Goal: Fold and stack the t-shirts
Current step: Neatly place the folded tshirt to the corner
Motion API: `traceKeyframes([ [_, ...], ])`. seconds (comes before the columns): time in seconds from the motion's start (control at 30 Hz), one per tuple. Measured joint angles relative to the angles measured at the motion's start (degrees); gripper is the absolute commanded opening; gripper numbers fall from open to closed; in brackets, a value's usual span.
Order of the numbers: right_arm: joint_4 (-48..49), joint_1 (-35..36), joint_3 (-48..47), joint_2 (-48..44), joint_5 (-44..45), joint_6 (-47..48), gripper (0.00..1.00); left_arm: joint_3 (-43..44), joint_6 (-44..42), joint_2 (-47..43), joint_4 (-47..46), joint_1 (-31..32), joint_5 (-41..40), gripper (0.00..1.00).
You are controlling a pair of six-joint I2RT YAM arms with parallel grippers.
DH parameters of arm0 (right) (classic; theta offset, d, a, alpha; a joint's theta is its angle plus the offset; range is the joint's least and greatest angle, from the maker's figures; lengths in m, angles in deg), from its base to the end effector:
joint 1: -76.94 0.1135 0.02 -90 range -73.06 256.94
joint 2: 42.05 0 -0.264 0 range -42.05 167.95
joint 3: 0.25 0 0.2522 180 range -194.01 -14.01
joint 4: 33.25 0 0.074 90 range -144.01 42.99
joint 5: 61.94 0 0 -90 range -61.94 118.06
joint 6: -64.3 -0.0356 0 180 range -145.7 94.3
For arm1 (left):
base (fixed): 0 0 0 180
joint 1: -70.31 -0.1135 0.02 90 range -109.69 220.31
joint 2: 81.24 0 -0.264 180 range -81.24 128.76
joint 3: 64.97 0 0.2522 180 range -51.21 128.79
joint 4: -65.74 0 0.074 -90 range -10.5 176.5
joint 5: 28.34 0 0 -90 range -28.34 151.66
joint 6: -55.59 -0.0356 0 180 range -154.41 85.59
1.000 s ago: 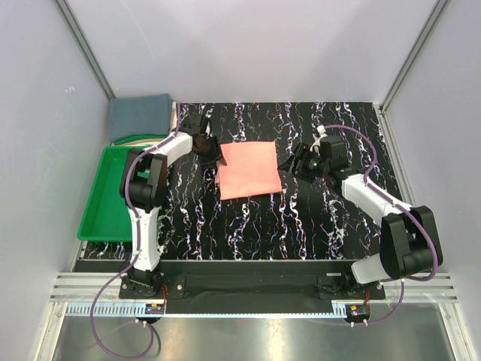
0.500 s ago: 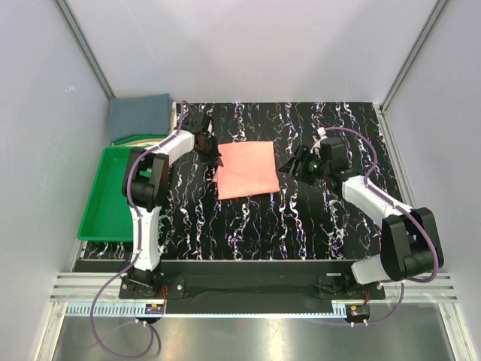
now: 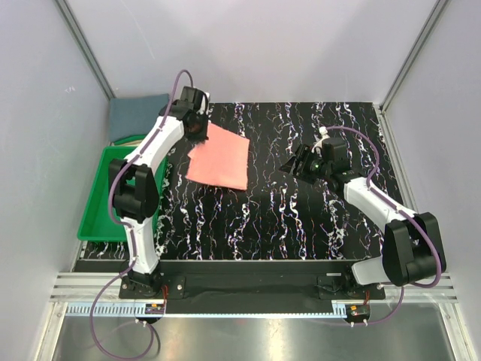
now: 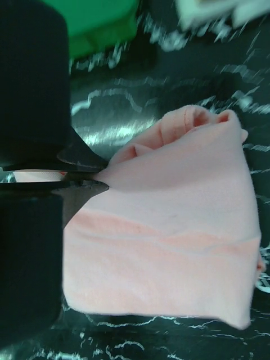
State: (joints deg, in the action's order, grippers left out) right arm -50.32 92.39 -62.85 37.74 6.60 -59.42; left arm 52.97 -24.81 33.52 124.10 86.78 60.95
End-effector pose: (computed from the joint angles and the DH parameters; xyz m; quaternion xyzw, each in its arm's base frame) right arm 0.2883 0.0932 0.2385 0.0520 0.8714 0.3408 0.3492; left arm 0.4268 -0.1257 0.2772 0.0553 0.9526 -0.0617 0.2928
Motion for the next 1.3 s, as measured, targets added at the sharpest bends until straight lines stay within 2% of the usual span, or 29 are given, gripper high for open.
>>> traceKeyframes([
  [0.33, 0.50, 0.00, -0.50, 1.40, -0.09, -0.02, 0.69, 13.62, -17.86, -1.29, 1.16, -4.20, -8.11, 0.00],
  [0.63, 2.14, 0.00, -2.73, 7.67, -0.61, -0.04, 0.70, 25.92, -26.12, 4.24, -0.87, -13.03, -10.10, 0.00],
  [0.87, 4.98, 0.00, -4.44, 12.37, -0.79, -0.22, 0.70, 28.06, -26.62, 10.86, -6.71, -18.36, -10.05, 0.00],
  [1.3, 7.37, -0.11, -6.21, 18.69, -2.10, -0.20, 0.70, 24.57, -20.85, 14.38, -18.97, -21.53, -11.37, 0.00],
])
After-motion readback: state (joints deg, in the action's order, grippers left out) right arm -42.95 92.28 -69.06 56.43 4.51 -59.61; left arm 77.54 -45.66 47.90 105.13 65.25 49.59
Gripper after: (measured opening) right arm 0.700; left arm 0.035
